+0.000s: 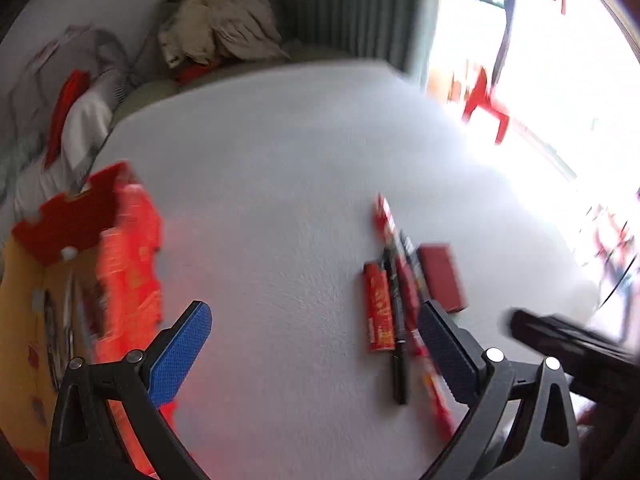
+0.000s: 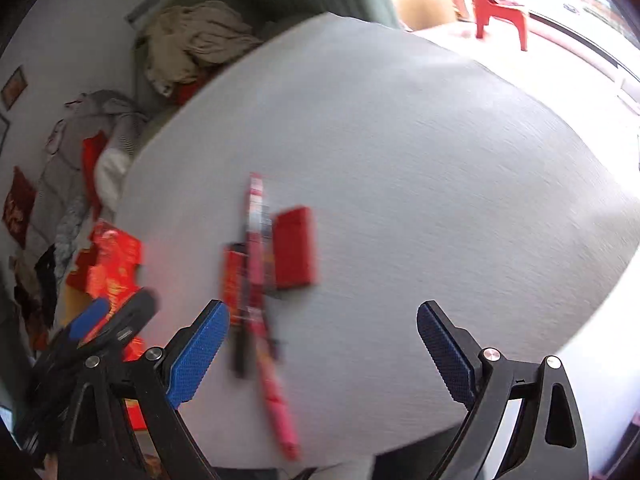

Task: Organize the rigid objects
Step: 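Move both grippers back over the lighter and red box on the table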

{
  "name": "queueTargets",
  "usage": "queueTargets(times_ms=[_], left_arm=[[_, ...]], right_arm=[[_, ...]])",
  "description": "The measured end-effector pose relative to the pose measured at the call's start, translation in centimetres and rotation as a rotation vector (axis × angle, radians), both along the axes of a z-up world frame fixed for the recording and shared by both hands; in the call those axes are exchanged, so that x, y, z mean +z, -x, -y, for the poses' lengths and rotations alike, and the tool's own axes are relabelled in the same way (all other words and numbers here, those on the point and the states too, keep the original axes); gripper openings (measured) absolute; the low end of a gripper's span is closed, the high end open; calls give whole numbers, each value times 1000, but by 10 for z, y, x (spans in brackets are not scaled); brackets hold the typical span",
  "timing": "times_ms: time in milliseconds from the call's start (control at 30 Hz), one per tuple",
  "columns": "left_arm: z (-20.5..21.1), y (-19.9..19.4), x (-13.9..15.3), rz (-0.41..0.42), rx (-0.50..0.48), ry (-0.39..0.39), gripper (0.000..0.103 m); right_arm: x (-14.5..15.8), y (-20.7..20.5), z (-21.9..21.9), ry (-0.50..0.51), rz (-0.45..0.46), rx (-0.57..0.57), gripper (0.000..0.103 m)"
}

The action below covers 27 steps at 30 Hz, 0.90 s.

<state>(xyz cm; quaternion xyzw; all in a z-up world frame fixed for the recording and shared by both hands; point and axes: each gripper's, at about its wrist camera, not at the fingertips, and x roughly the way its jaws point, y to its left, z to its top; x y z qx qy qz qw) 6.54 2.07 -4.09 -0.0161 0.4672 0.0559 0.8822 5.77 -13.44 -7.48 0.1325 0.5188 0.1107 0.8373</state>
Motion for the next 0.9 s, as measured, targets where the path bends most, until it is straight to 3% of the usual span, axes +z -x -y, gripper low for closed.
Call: queueTargets(times_ms=[67,367,600,733,900], left_arm=[[8,-13,-21,-50,-9,-46,103],[10,-46,-60,-163,24,-76,103],[7,-64,-63,-163,58,-56,103],[17,-80,-58,-123,43,-156,103],[-10,-74,-55,-122,150,-209,103]], right_arm=[[-6,2,13,13,-11,6,96],[-24,-5,33,-37,-34,42,96],[-27,-4,21,15,-2,92,96],[-28,-4,16,45,6,109,96],[-29,-4,17,45,0,122,96]])
